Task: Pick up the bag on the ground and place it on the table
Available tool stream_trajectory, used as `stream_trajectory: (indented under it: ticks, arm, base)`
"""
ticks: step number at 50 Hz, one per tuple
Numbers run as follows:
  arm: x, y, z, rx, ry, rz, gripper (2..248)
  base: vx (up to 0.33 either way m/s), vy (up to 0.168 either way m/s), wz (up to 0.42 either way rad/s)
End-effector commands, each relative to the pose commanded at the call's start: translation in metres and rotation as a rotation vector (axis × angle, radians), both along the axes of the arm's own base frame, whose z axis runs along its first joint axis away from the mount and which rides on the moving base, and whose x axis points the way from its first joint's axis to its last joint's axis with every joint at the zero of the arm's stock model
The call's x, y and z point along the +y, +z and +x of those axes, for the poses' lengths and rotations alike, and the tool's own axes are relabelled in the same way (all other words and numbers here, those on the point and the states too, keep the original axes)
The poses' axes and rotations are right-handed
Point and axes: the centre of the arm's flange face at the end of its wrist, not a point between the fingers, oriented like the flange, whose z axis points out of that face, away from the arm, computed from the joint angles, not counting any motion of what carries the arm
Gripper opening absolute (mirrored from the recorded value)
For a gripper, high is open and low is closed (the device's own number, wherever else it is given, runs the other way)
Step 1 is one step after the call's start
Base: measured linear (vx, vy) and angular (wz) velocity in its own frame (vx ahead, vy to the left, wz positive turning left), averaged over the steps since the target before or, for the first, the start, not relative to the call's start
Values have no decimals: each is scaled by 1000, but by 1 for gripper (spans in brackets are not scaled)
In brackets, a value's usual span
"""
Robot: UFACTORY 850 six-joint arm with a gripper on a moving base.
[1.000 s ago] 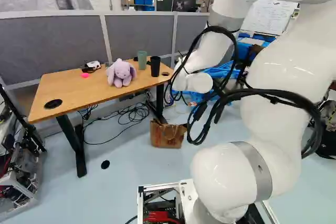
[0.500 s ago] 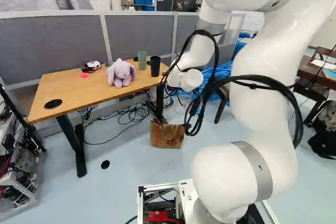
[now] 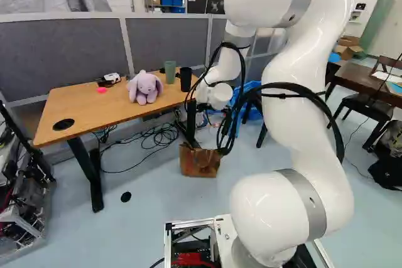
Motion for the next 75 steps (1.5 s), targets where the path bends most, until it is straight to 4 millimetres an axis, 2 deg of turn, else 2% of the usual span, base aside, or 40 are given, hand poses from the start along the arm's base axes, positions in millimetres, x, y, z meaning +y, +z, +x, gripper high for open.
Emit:
stream_trajectory:
  ticks: [28,38,49,75]
  arm:
    - [18,-42,59,1,25,0,247]
    - [23,-57,74,2,33,0,247]
    - [26,-73,82,17,34,1,247]
    - [27,-112,84,105,14,17,247]
  base:
    - [0,0,0]
    - [0,0,0]
    - [0,0,0]
    - [0,0,0]
